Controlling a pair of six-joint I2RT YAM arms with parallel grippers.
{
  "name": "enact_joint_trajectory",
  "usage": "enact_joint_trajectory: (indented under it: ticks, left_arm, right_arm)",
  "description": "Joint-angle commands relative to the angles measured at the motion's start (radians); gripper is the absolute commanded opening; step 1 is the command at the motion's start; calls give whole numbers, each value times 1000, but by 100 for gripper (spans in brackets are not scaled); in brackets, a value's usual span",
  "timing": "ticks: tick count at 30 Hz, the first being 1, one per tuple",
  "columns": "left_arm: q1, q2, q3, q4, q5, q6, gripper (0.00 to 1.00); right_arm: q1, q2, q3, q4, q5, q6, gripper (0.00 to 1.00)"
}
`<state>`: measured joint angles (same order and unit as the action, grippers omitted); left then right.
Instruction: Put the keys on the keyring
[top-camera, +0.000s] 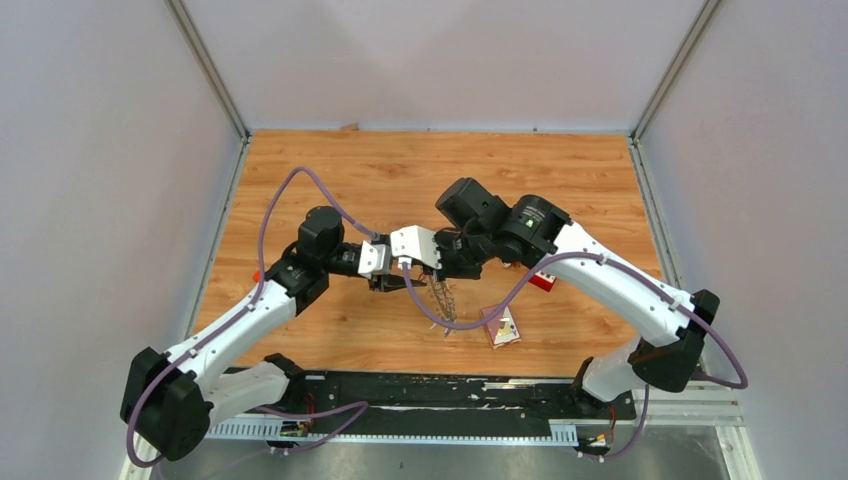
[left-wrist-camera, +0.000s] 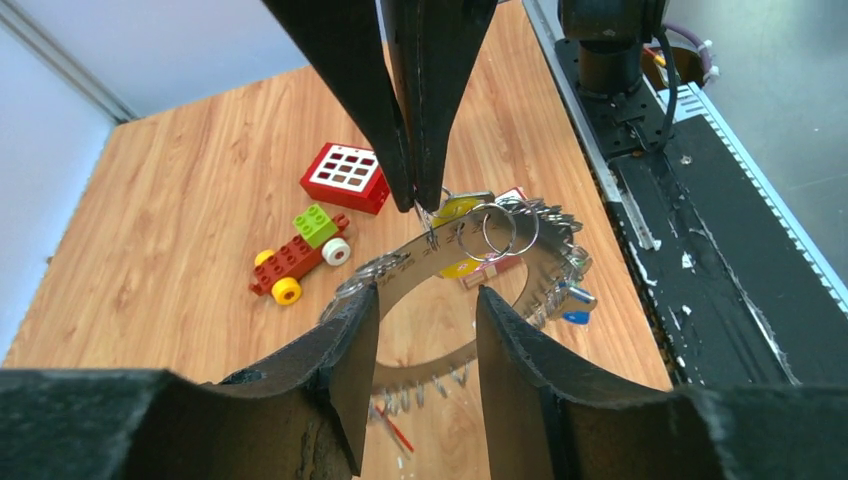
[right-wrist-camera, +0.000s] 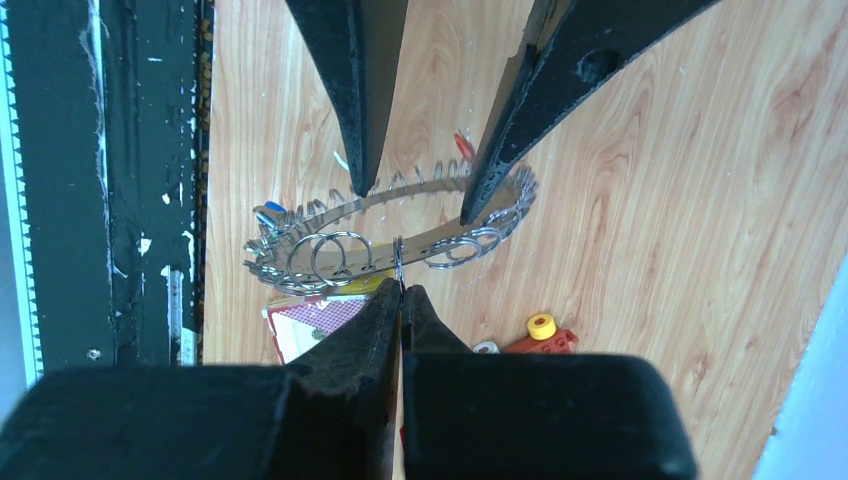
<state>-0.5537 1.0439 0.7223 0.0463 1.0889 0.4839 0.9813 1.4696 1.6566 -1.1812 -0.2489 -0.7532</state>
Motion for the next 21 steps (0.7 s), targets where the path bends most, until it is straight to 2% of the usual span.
enact_joint_trajectory:
  ticks: [1, 6, 12, 15, 17, 21]
  left_arm:
    - [1, 12, -61, 273, 15, -151, 47]
    - [-5, 19, -192, 659, -28, -395, 45]
    - [-32, 20, -238, 738, -85, -441, 47]
    - [-36, 31, -277, 848, -126, -499, 47]
    - [-38, 37, -295, 914, -150, -532, 46]
    - [-48, 46, -293, 908, -178, -524, 41]
  right_arm:
    - [15, 19, 74, -26, 82, 30, 0]
    - [17, 42, 99, -46, 119, 43, 0]
    - [18, 77, 124, -75, 120, 48, 0]
    - [19, 86, 131, -76, 113, 50, 0]
    - [19, 92, 140, -76, 108, 53, 0]
    - [19, 103, 154, -71, 102, 59, 0]
